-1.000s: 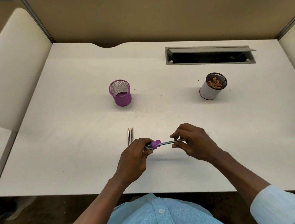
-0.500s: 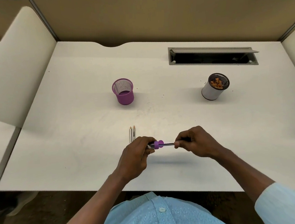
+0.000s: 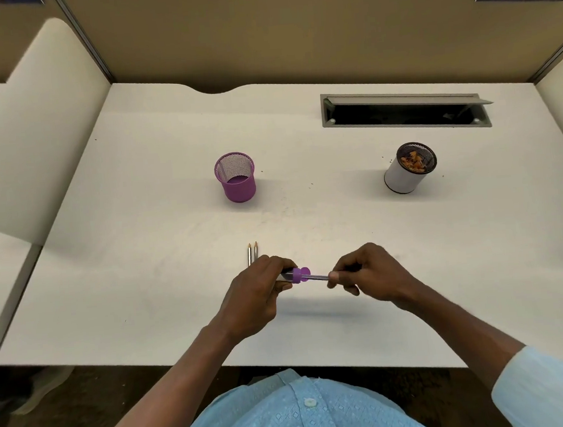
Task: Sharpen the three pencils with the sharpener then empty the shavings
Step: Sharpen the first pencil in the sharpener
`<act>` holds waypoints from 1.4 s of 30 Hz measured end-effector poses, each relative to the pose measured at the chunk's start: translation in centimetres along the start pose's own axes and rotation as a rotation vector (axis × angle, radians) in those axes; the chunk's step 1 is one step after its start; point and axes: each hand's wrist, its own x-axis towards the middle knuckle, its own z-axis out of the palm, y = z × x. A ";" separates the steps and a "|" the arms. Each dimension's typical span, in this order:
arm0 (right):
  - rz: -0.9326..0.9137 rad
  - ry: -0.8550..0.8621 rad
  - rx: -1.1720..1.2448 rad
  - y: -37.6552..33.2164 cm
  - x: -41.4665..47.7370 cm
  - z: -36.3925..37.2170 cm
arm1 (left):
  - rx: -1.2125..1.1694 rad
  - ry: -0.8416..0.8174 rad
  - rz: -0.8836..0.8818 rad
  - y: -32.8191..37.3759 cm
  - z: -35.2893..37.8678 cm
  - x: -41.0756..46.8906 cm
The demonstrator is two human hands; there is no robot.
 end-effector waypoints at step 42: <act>-0.290 0.378 -0.346 1.4 -0.9 1.8 | -0.003 -0.081 -0.044 0.6 -0.9 1.2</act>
